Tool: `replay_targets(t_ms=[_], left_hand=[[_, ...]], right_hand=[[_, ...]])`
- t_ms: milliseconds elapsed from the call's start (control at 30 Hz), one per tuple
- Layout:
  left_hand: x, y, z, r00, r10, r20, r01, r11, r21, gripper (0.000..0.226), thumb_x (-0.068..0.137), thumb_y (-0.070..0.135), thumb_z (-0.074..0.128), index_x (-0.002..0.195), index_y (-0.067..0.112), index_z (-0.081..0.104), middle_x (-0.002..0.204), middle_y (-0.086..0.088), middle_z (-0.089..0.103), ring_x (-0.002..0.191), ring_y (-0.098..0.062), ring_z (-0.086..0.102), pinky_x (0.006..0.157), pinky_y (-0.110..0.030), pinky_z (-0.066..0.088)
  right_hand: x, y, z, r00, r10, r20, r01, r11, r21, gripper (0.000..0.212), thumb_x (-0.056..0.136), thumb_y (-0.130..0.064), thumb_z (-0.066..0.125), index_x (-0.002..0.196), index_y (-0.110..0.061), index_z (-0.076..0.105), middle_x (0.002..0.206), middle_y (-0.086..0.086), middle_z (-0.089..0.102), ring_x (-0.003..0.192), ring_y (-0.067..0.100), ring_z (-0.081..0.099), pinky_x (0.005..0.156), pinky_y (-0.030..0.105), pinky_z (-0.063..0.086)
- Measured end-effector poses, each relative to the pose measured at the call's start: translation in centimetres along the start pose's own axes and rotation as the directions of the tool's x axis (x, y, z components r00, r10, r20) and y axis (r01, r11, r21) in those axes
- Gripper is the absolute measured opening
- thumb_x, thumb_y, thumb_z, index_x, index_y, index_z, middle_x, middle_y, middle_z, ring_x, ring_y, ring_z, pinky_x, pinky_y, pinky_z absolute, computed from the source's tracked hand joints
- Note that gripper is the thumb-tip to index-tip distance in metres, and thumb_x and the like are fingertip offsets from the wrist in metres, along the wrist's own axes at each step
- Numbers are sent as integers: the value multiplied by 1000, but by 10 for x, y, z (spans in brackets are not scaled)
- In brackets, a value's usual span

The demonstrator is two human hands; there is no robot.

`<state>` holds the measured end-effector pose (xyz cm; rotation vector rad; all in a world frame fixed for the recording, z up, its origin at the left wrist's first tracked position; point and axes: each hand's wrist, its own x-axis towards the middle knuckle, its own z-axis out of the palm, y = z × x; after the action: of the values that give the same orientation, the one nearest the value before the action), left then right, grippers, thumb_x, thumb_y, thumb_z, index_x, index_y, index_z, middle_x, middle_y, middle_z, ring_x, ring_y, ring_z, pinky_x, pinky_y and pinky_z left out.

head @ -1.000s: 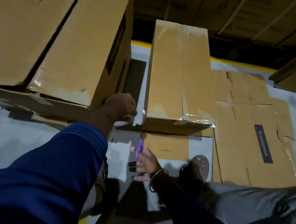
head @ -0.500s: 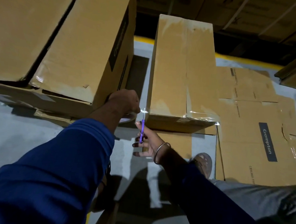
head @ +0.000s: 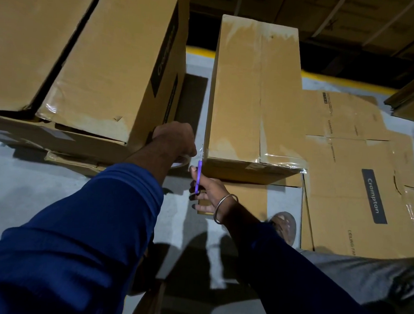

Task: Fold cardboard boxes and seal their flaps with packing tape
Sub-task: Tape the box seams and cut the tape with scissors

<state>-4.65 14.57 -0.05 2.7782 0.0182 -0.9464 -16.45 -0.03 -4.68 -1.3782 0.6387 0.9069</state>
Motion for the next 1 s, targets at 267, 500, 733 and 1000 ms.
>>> replay_targets(t_ms=[267, 500, 733, 1000], left_hand=[[3, 2, 4, 998, -35, -56, 38, 998, 49, 34, 89, 50, 73, 103, 18, 70, 92, -5, 68, 86, -22, 66, 87, -44, 56], [2, 6, 3, 997, -67, -48, 71, 994, 80, 36, 88, 52, 74, 100, 18, 70, 91, -5, 67, 85, -21, 64, 85, -42, 56], [-4, 11, -10, 985, -174, 2, 174, 985, 11, 38, 85, 49, 78, 93, 13, 65, 91, -8, 66, 84, -24, 63, 86, -40, 54], [-12, 10, -62, 986, -74, 152, 71, 997, 23, 29, 89, 45, 74, 95, 17, 71, 104, -9, 69, 90, -22, 64, 82, -40, 52]], right_hand=[[2, -7, 1, 1000, -5, -22, 6, 1000, 6, 43, 87, -55, 75, 86, -13, 68, 75, 2, 64, 78, 21, 62, 84, 40, 55], [13, -12, 2, 999, -6, -42, 7, 1000, 16, 43, 84, -54, 79, 78, -13, 68, 66, 0, 63, 75, 22, 61, 86, 44, 57], [9, -10, 4, 993, 100, 58, -98, 994, -51, 47, 87, -56, 74, 95, -10, 68, 87, 6, 62, 86, 25, 59, 90, 46, 56], [-3, 7, -8, 970, -241, -20, 130, 590, -797, 48, 73, -56, 87, 77, -9, 76, 70, 11, 65, 66, 25, 53, 63, 33, 38]])
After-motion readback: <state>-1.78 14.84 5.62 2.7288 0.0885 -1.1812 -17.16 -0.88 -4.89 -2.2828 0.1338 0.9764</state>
